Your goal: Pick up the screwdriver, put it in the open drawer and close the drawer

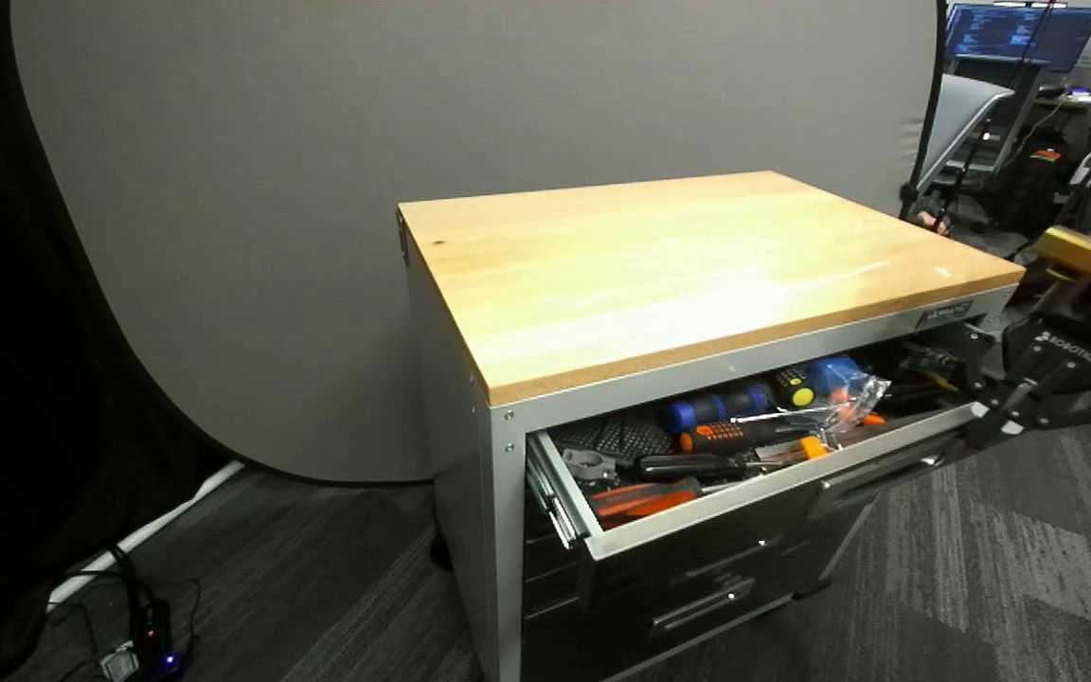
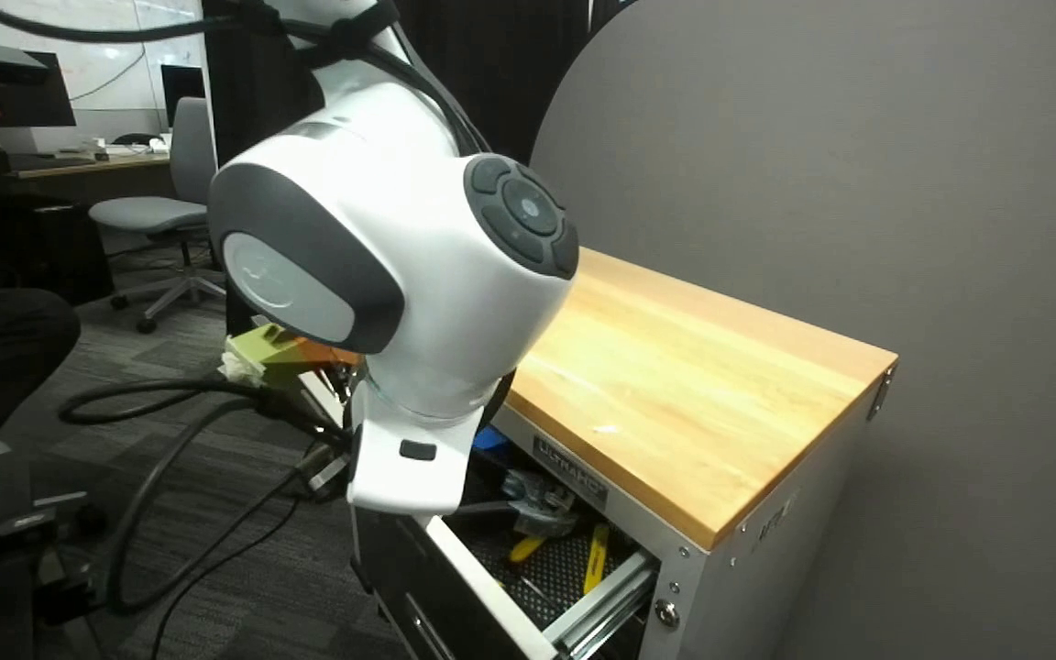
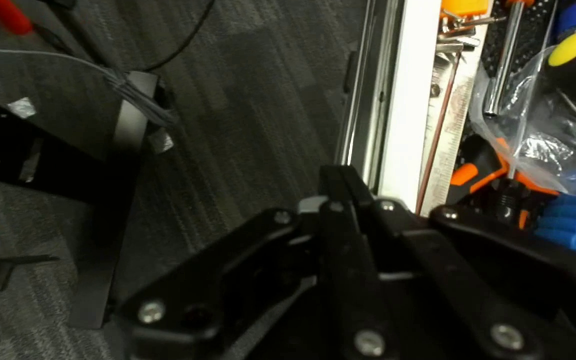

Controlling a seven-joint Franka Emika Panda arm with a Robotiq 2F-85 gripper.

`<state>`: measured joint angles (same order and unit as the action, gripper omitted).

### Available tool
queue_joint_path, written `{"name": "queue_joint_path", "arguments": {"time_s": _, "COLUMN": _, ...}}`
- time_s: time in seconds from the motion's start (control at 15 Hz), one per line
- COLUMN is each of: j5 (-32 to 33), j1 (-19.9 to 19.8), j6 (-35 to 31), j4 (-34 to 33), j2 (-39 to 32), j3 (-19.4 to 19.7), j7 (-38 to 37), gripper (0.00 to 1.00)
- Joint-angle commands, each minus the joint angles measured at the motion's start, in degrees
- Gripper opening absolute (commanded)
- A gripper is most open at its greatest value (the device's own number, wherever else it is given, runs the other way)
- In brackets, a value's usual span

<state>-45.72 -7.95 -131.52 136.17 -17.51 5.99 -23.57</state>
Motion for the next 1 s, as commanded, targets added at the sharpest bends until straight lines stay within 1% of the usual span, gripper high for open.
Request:
{"name": "queue_joint_path", "arguments": {"time_s": 0.0, "j5": -15.14, "j1": 0.84, "j6": -10.06, "j4": -0.90, "j2": -2.58, "j3": -3.28, "j7": 8.85, "gripper": 0.05}}
{"name": "queue_joint_path", "arguments": {"time_s": 0.13, "j5": -24.14, "j1": -0.90, "j6": -14.91, "j4": -1.46, "j2": -3.20, "j3": -7.08, "j7": 15.50, "gripper": 0.04}}
{"name": "queue_joint_path", "arguments": {"time_s": 0.27, "j5": -33.42, "j1": -1.23, "j6": -18.79, "j4": -2.37, "j2": -4.07, "j3": -9.62, "j7": 22.96, "gripper": 0.05}}
{"name": "queue_joint_path", "arguments": {"time_s": 0.4, "j5": -42.85, "j1": -2.11, "j6": -21.06, "j4": -3.29, "j2": -4.37, "j3": -11.96, "j7": 31.16, "gripper": 0.05}}
{"name": "queue_joint_path", "arguments": {"time_s": 0.53, "j5": -52.16, "j1": -1.98, "j6": -21.55, "j4": -3.62, "j2": -3.94, "j3": -12.52, "j7": 39.57, "gripper": 0.06}}
{"name": "queue_joint_path", "arguments": {"time_s": 0.73, "j5": -64.60, "j1": -1.16, "j6": -19.31, "j4": -2.98, "j2": -2.99, "j3": -11.84, "j7": 50.96, "gripper": 0.05}}
{"name": "queue_joint_path", "arguments": {"time_s": 0.87, "j5": -69.52, "j1": -0.79, "j6": -18.28, "j4": -2.63, "j2": -3.24, "j3": -11.48, "j7": 56.15, "gripper": 0.05}}
{"name": "queue_joint_path", "arguments": {"time_s": 0.93, "j5": -70.42, "j1": -0.60, "j6": -18.21, "j4": -2.40, "j2": -3.43, "j3": -11.44, "j7": 57.31, "gripper": 0.06}}
